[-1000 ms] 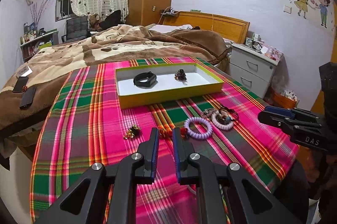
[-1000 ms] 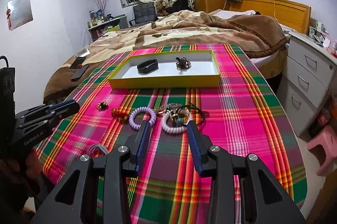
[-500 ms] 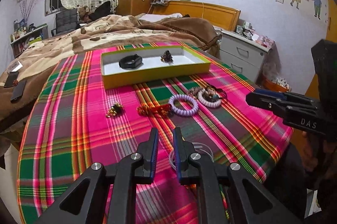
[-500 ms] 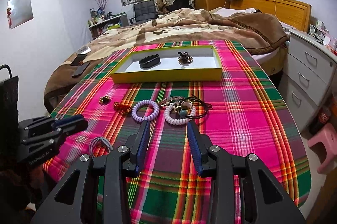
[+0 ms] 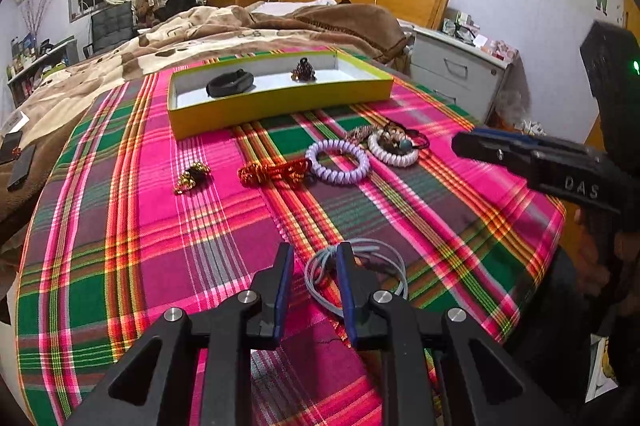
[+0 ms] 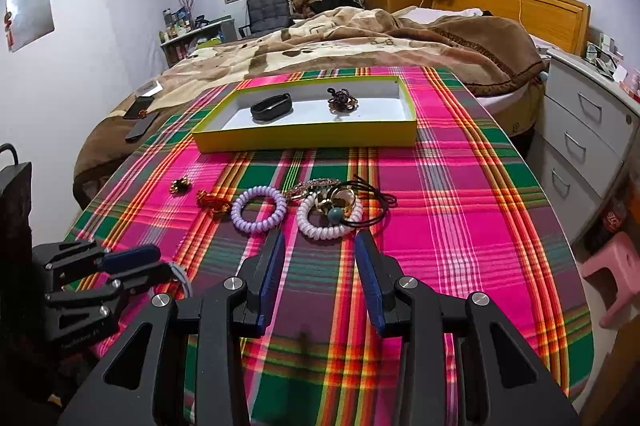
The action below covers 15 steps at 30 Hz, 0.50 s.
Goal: Organize jewelry
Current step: 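Move the left tool to the grey wire coil bracelet while the right tool approaches the teal-bead necklace, then close the left tool on the wire coil bracelet while the right tool grasps the black-cord necklace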
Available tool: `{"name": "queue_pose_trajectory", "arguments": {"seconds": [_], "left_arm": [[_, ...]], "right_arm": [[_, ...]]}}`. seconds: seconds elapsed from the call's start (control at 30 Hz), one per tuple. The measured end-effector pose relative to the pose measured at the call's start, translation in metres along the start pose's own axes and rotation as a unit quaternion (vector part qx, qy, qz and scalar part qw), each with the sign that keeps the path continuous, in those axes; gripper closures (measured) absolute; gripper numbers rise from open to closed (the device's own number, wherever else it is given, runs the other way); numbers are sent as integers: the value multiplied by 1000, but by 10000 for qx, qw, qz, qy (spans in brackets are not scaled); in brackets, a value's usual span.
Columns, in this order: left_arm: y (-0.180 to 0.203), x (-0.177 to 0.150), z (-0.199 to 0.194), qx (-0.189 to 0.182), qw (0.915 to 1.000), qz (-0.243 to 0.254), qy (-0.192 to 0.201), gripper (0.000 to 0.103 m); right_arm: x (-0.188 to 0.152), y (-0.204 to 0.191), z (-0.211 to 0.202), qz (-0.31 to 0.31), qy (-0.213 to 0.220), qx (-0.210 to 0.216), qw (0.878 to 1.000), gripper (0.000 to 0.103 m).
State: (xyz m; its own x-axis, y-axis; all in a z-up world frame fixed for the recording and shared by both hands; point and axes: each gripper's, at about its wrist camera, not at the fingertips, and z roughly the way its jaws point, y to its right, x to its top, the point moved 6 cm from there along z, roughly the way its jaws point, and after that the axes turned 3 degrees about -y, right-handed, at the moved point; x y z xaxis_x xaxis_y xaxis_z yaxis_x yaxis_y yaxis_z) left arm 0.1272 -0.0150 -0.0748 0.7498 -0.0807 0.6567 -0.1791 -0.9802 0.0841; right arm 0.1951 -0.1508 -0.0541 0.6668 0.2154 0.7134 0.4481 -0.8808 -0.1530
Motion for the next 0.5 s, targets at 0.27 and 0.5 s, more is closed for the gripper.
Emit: {"name": "queue_pose_trajectory", "arguments": {"seconds": [0.27, 0.5], "left_arm": [[1, -2, 8, 112, 9998, 90, -154, 82], [1, 1, 11, 195, 9996, 105, -145, 82]], "right_arm": [[11, 1, 20, -148, -116, -48, 9998, 66], [19, -3, 40, -350, -254, -56, 9990, 71]]}}
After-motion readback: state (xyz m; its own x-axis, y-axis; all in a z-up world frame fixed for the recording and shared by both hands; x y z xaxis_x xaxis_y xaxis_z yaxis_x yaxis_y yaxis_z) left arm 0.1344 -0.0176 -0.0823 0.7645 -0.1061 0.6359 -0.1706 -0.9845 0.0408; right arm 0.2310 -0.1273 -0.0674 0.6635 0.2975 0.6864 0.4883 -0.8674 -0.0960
